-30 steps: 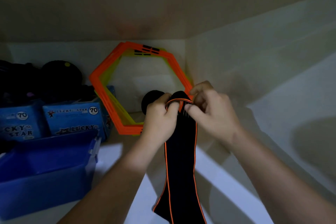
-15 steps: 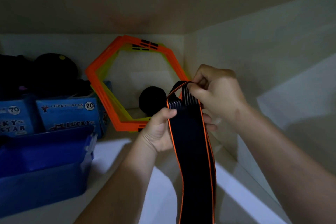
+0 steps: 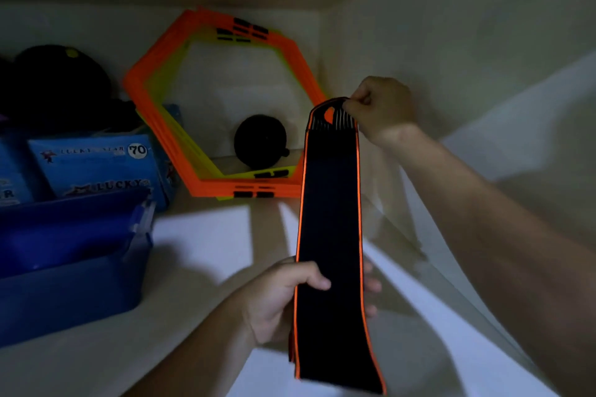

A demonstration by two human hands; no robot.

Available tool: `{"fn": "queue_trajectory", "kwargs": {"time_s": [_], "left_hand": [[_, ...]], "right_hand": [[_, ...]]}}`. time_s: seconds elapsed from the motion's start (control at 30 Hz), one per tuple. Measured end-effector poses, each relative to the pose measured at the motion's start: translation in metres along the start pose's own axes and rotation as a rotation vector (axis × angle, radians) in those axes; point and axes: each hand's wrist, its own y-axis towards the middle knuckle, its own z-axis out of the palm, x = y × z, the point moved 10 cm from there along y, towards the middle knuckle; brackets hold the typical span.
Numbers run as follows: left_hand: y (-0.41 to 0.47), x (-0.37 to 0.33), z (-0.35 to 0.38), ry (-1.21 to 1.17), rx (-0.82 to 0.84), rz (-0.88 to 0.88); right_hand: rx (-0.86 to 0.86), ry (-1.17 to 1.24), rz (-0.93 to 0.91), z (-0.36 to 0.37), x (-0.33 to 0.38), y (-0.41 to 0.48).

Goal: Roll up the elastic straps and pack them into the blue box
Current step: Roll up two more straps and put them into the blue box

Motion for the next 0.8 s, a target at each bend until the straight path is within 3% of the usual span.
{"fn": "queue_trajectory", "kwargs": {"time_s": [0.1, 0.17, 0.37, 0.43, 0.57, 0.67, 0.73, 0.8], "left_hand": [[-0.015, 0.018, -0.037, 0.169, -0.322, -0.081], [-0.028, 0.015, -0.056, 0.285, -0.508, -0.04], [-0.048, 0.023, -0.067, 0.571, -0.581, -0.006], [-0.056, 0.012, -0.069, 0.837, -0.662, 0.036], [-0.062, -0.006, -0.054, 1.747, -0.79, -0.069], [-0.059, -0.004, -0.05, 1.801, -0.686, 0.009], [-0.055, -0.001, -0.042, 1.788, -0.524, 0.112], [-0.053, 0.004, -0.039, 1.766, -0.372, 0.094]], "right_hand": [[0.116, 0.048, 0.188, 0.055, -0.059, -0.009], [0.206, 0.08, 0.306, 0.095, -0.096, -0.027], [0.339, 0.162, 0.613, 0.166, -0.18, -0.084], [0.38, 0.127, 0.619, 0.18, -0.193, -0.097], [0.416, 0.08, 0.607, 0.189, -0.2, -0.117], [0.427, 0.061, 0.514, 0.167, -0.168, -0.122], [0.481, -0.13, 0.348, 0.133, -0.128, -0.13], [0.551, -0.255, 0.191, 0.099, -0.087, -0.156]]}}
